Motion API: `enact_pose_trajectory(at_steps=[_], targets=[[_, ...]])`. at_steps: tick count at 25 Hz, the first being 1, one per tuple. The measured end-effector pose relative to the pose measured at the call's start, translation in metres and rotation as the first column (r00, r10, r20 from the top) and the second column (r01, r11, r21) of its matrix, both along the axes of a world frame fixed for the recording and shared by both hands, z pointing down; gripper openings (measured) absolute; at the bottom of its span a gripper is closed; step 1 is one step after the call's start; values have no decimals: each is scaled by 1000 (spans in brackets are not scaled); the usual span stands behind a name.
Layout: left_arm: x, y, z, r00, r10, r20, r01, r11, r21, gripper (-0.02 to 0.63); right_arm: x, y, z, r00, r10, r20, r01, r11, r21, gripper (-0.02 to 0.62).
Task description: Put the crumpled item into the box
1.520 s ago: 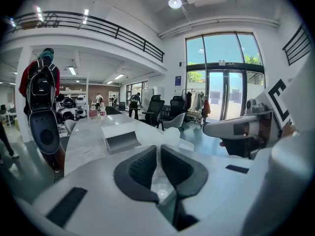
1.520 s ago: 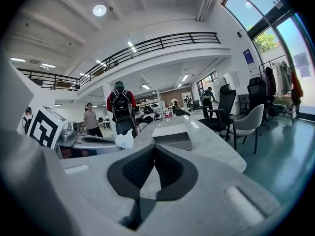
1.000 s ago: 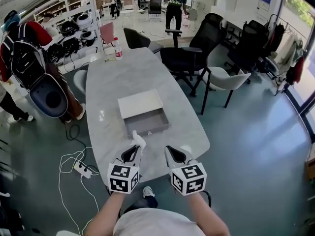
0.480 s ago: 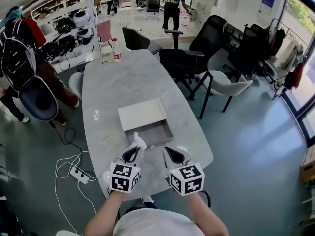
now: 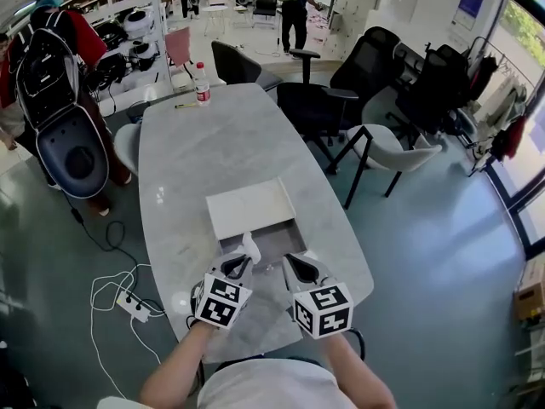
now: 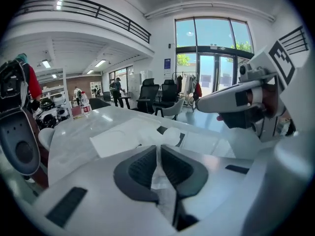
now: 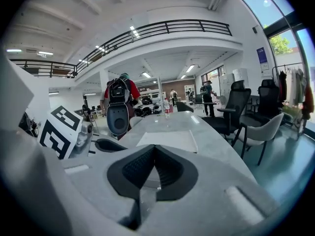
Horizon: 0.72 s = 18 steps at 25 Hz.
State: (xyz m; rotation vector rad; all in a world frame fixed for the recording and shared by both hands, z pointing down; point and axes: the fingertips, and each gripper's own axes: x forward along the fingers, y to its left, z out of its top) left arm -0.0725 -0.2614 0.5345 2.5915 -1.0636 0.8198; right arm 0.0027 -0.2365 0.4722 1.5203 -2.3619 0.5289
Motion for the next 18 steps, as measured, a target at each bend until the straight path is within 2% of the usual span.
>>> enact_pose_trajectory(at_steps=[6,11,18], targets=[[14,-14,18,992,92,91,-91,996,-15,29,2,-11,8,1000,-9,-6,9,1000,-17,5],[28,-24,35,967,166,194,-165,986,-22,29,10,-22,17,999,-34,7,34,999,-27,5],[40,-32,56,943,175,282,-162,984,-71,29,27,-37,27,994,-100,34,101,994,-45,5]])
